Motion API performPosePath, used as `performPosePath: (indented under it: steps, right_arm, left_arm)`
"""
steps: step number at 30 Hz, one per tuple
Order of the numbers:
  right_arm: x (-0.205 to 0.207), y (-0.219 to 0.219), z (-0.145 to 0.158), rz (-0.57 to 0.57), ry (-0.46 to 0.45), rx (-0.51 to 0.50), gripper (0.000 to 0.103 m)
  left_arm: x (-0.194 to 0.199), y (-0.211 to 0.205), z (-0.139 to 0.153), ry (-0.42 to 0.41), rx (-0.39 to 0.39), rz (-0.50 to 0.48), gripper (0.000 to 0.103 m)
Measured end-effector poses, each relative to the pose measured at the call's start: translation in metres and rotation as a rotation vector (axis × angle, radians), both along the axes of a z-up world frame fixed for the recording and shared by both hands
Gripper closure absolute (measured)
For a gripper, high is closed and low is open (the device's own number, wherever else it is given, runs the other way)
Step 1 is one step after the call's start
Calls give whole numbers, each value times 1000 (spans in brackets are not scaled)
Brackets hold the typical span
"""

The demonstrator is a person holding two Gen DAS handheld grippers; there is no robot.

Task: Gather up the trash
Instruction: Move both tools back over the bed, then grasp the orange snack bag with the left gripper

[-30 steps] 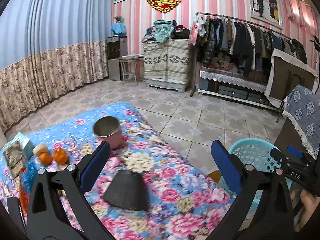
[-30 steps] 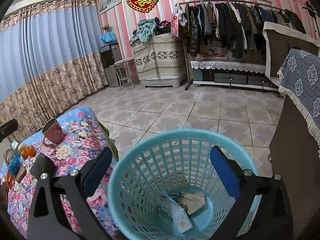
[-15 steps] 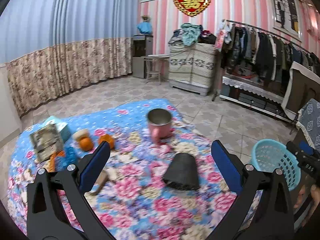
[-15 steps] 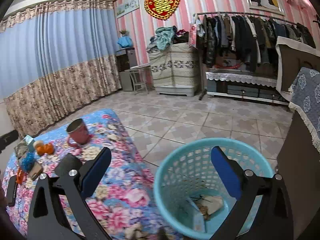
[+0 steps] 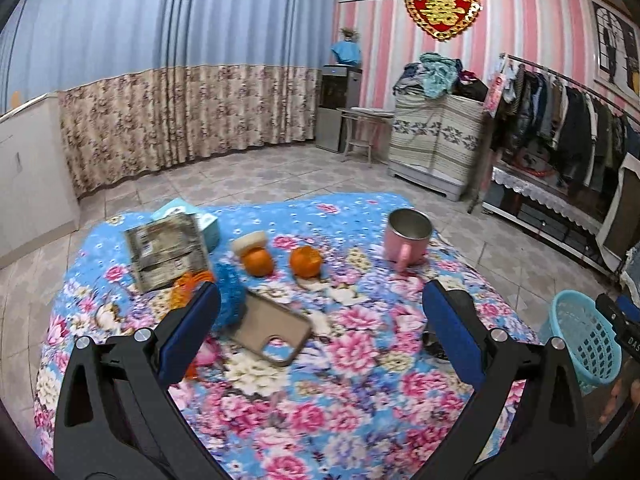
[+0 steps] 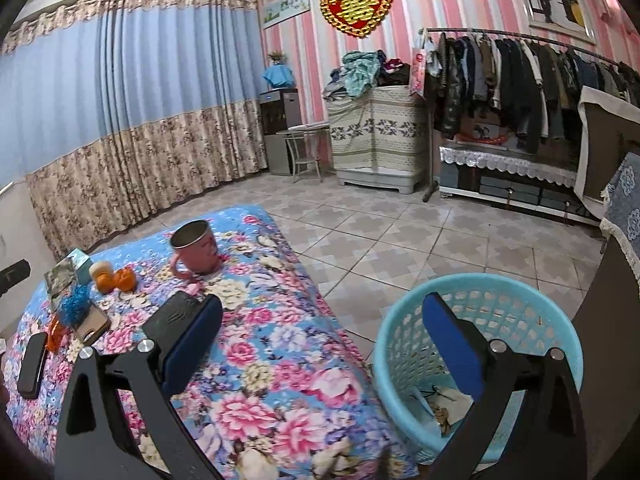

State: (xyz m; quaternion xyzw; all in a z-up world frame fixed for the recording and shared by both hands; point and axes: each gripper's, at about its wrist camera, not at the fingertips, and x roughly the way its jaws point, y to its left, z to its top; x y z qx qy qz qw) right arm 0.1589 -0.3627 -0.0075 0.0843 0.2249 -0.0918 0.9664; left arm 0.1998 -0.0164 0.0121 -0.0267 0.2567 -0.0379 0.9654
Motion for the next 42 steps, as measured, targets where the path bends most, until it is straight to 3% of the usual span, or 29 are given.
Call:
performPosePath:
  steps: [28,42]
  right_arm:
    - [22,79,-10,121,16,-63,5]
    - [44,131,-32,193,46,-99,5]
  left_arm:
    - [-18,91,-26,26,9,140,6]
    - [-15,143,-70,123,-17,226,6]
